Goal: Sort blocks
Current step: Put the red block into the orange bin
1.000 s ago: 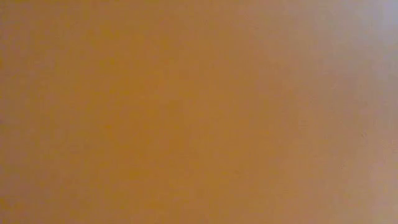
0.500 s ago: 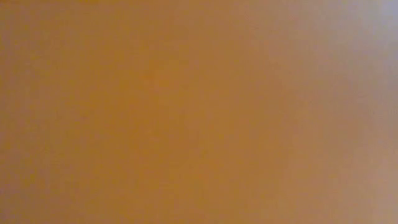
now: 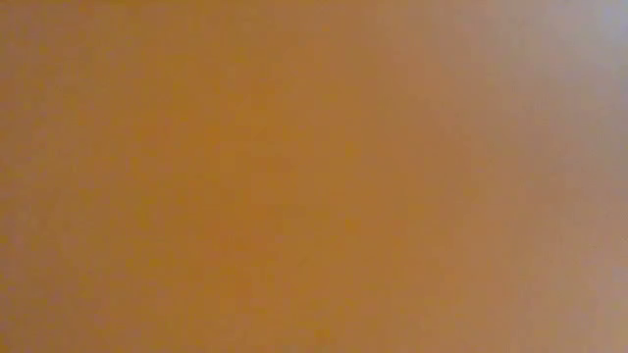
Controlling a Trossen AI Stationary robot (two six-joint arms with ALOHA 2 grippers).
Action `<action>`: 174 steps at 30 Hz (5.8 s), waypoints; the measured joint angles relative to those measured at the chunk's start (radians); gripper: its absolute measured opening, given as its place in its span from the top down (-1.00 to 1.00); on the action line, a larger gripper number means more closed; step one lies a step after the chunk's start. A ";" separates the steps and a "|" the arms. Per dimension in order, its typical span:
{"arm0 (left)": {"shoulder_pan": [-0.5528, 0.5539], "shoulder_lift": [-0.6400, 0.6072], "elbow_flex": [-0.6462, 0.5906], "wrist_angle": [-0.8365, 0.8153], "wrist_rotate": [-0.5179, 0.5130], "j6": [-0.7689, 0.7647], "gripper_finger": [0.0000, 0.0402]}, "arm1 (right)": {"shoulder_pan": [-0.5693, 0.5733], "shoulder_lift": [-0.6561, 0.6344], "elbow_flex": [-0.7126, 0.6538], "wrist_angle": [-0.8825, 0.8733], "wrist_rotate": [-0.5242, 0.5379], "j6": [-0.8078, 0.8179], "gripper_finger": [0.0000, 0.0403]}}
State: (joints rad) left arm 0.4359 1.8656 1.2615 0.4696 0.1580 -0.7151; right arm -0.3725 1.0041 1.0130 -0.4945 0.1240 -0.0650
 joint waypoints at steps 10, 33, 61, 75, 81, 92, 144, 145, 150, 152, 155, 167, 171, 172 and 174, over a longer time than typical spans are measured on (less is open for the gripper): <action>-0.054 0.475 0.539 -0.019 0.095 -0.009 0.80 | 0.000 -0.169 0.000 -0.134 0.007 0.098 0.20; -0.134 0.843 1.053 -0.296 -0.006 0.104 0.63 | 0.000 -0.144 0.000 -0.161 0.007 0.139 0.20; -0.065 0.576 1.061 -0.707 0.449 0.482 0.24 | 0.030 -0.139 0.053 -0.278 -0.106 0.253 0.20; -0.007 0.126 1.059 -1.441 0.240 0.993 0.24 | 0.486 0.073 0.087 -0.503 -0.464 0.830 0.20; 0.018 0.080 1.018 -1.594 0.375 1.128 0.24 | 0.675 0.195 0.087 -0.524 -0.621 1.173 0.20; -0.034 0.089 0.780 -1.453 0.588 1.282 0.24 | 0.884 0.332 0.024 -0.559 -0.611 1.533 0.20; -0.053 0.085 0.715 -1.292 0.598 1.374 0.24 | 1.314 0.475 -0.296 0.061 -0.516 2.421 0.20; -0.053 0.085 0.715 -1.293 0.598 1.367 0.24 | 1.315 0.475 -0.295 0.061 -0.513 2.420 0.20; -0.052 0.085 0.715 -1.293 0.598 1.350 0.24 | 1.316 0.478 -0.294 0.061 -0.511 2.419 0.20; -0.052 0.085 0.715 -1.292 0.598 1.350 0.24 | 1.316 0.478 -0.294 0.061 -0.511 2.418 0.20; -0.052 0.085 0.716 -1.291 0.598 1.350 0.24 | 1.316 0.478 -0.294 0.058 -0.511 2.417 0.20; -0.052 0.085 0.716 -1.292 0.598 1.350 0.24 | 1.322 0.554 -0.294 0.080 -0.512 2.409 0.20; -0.052 0.085 0.716 -1.294 0.598 1.350 0.24 | 1.323 0.598 -0.294 0.106 -0.522 2.405 0.20; -0.052 0.085 0.716 -1.294 0.598 1.350 0.24 | 1.323 0.612 -0.293 0.113 -0.524 2.402 0.21; -0.052 0.085 0.716 -1.294 0.598 1.350 0.24 | 1.322 0.634 -0.291 0.129 -0.535 2.402 0.25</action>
State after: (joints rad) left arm 0.3836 1.9507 1.9774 -0.8246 0.7556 0.6350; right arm 0.9497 1.6383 0.7219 -0.3650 -0.4105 2.3366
